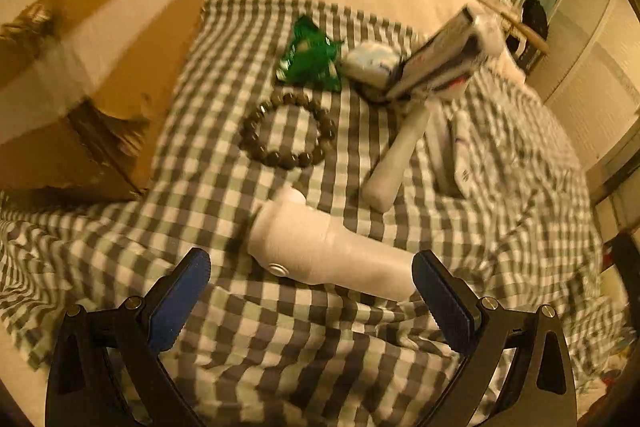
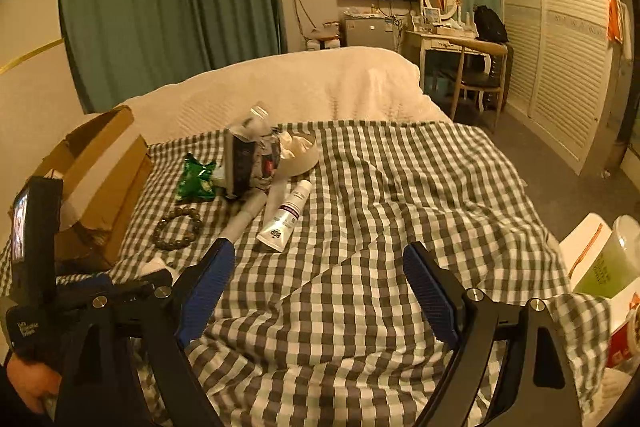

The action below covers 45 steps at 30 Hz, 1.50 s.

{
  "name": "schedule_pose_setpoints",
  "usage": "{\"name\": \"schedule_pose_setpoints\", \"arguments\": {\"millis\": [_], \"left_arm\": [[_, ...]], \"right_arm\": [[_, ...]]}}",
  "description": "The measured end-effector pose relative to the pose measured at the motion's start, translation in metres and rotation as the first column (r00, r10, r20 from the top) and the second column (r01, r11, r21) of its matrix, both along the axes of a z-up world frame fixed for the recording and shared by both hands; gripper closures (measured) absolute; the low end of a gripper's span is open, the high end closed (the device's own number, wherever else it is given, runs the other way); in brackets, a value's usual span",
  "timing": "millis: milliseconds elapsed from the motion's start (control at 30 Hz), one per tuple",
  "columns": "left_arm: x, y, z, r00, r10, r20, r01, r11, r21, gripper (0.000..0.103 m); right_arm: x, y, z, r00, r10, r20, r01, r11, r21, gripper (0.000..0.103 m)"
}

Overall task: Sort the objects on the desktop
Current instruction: 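Move both grippers back over the remaining items on the bed, then grasp the white plastic bottle with the left gripper while the right grasps the white BOP tube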

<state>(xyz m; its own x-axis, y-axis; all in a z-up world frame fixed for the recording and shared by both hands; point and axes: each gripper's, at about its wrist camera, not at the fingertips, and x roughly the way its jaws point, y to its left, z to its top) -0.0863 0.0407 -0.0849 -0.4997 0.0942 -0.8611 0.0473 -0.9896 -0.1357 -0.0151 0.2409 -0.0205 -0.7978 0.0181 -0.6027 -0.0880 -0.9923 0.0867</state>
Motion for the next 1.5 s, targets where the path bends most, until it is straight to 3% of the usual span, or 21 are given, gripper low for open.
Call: {"name": "schedule_pose_setpoints", "arguments": {"millis": [200,233,267,500,700,867,900,933,967,1033,1133,1333,1500], "left_arm": [[-0.013,0.010,-0.018,0.999,-0.036,0.020,0.036,0.999,0.037,0.004],[-0.015,0.010,-0.020,0.999,-0.038,0.025,0.037,0.999,0.033,0.008],[-0.017,0.010,-0.023,0.998,-0.044,0.044,0.043,0.999,0.028,0.022],[-0.015,0.002,-0.014,0.998,-0.058,0.030,0.056,0.997,0.050,0.044],[-0.012,0.015,0.001,0.990,-0.135,-0.028,0.133,0.989,-0.057,0.046],[-0.018,0.017,0.012,0.986,-0.156,-0.064,0.151,0.985,-0.086,0.046],[-0.021,0.016,0.014,0.985,-0.158,-0.072,0.152,0.985,-0.085,0.046],[-0.023,0.016,0.015,0.984,-0.160,-0.075,0.153,0.984,-0.086,0.046],[-0.026,0.016,0.017,0.984,-0.159,-0.084,0.151,0.984,-0.091,0.046],[-0.027,0.015,0.018,0.983,-0.158,-0.096,0.148,0.984,-0.100,0.046],[-0.029,0.015,0.019,0.981,-0.161,-0.105,0.150,0.983,-0.103,0.046],[-0.027,0.015,0.029,0.976,-0.159,-0.149,0.143,0.983,-0.115,0.046],[-0.017,0.008,0.056,0.964,-0.148,-0.221,0.127,0.986,-0.106,0.046]], "right_arm": [[-0.023,-0.002,-0.022,0.999,0.023,0.031,-0.023,1.000,-0.019,0.017],[-0.028,-0.002,-0.026,0.999,0.028,0.040,-0.027,0.999,-0.024,0.017],[-0.032,-0.002,-0.029,0.998,0.032,0.048,-0.030,0.999,-0.031,0.017],[-0.082,-0.003,-0.049,0.995,0.049,0.082,-0.043,0.997,-0.067,0.017],[-0.138,-0.007,-0.074,0.989,0.066,0.132,-0.049,0.991,-0.126,0.021],[-0.175,-0.008,-0.104,0.972,0.093,0.216,-0.054,0.982,-0.179,0.052],[-0.178,-0.006,-0.110,0.968,0.096,0.233,-0.052,0.980,-0.190,0.053],[-0.178,-0.005,-0.113,0.968,0.106,0.228,-0.057,0.976,-0.210,0.058],[-0.177,-0.004,-0.113,0.967,0.117,0.224,-0.066,0.972,-0.224,0.071],[-0.175,-0.005,-0.109,0.968,0.138,0.208,-0.089,0.970,-0.228,0.078],[-0.166,-0.008,-0.100,0.972,0.151,0.180,-0.118,0.976,-0.183,0.078],[-0.139,-0.005,-0.082,0.972,0.163,0.168,-0.132,0.974,-0.182,0.078],[-0.114,-0.006,-0.063,0.972,0.160,0.169,-0.123,0.970,-0.208,0.078]]}}
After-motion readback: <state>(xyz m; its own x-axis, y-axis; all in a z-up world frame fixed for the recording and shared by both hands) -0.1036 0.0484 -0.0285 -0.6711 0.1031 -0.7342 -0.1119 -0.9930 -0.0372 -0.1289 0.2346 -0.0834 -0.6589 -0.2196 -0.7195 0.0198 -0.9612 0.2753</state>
